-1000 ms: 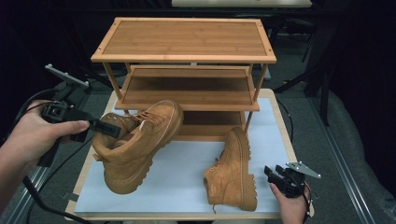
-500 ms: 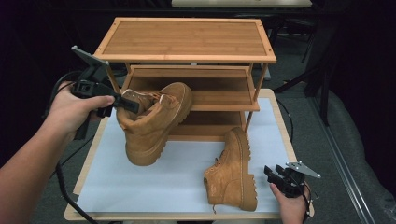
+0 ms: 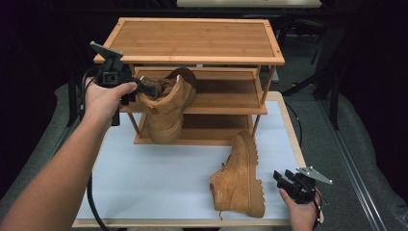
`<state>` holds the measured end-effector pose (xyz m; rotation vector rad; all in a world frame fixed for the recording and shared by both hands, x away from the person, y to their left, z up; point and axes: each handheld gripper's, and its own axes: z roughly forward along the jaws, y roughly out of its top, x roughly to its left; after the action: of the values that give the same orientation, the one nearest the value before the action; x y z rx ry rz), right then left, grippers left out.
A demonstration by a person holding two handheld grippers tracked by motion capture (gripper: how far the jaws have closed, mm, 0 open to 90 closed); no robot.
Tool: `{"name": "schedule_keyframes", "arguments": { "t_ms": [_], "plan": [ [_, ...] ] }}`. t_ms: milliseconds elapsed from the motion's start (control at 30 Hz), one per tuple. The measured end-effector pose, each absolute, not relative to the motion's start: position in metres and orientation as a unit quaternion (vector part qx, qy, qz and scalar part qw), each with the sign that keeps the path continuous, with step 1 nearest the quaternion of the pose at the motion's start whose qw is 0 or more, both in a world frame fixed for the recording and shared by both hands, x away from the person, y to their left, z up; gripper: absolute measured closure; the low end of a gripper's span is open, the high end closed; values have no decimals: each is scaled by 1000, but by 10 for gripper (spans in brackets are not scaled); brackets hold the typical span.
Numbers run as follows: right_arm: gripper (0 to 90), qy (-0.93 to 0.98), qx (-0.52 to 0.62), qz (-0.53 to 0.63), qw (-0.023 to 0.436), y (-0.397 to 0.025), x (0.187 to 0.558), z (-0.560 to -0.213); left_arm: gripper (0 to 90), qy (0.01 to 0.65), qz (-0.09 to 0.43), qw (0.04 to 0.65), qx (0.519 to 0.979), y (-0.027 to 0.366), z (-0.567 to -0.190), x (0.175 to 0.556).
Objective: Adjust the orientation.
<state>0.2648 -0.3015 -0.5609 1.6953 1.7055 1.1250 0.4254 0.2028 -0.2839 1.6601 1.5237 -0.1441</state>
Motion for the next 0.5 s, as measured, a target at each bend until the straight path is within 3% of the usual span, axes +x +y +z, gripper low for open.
{"name": "schedule_keyframes", "arguments": {
  "t_ms": [500],
  "plan": [
    [491, 630, 619, 405, 237, -300, 264, -560, 811, 622, -22, 469, 627, 202, -298, 423]
  ]
}}
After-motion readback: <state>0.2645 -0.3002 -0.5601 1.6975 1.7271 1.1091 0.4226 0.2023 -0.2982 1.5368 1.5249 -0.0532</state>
